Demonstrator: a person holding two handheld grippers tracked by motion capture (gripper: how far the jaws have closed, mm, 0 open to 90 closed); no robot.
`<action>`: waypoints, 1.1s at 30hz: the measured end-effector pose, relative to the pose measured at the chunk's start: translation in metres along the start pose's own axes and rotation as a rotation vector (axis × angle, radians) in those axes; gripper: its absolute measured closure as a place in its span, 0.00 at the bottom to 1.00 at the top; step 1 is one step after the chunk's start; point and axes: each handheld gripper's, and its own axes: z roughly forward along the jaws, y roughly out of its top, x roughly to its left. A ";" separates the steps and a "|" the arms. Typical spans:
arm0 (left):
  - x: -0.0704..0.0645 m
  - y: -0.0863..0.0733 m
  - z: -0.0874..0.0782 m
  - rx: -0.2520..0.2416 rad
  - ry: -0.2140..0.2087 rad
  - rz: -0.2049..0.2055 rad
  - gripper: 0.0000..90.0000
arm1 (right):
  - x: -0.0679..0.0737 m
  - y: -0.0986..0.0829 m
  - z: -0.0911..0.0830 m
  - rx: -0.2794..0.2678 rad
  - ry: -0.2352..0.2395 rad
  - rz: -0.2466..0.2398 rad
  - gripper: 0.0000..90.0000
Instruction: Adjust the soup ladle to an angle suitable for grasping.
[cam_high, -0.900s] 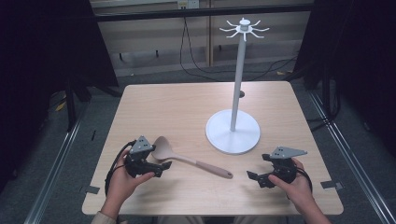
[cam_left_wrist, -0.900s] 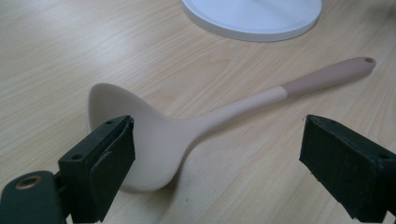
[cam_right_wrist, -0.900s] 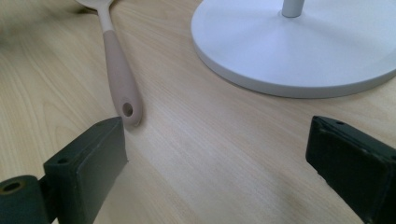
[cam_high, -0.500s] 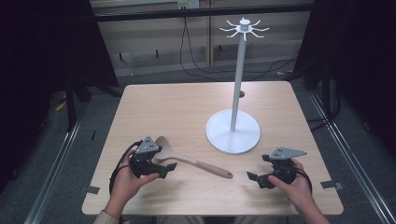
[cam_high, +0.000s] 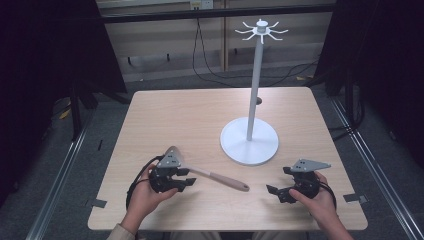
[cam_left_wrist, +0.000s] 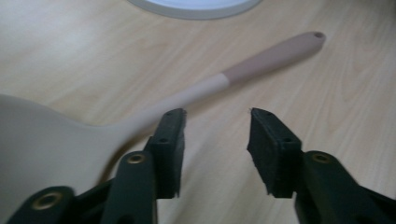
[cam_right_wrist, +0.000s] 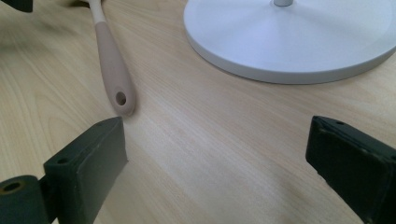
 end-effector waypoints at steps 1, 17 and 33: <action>-0.001 0.000 0.003 0.014 -0.008 0.004 0.73 | 0.000 0.000 0.000 0.001 -0.002 0.004 0.05; 0.000 0.003 0.040 0.105 0.012 0.024 0.99 | -0.003 -0.009 -0.012 -0.006 -0.028 0.020 0.05; -0.004 0.014 0.057 0.055 0.071 -0.002 0.96 | -0.004 -0.015 -0.018 0.000 -0.047 0.030 0.05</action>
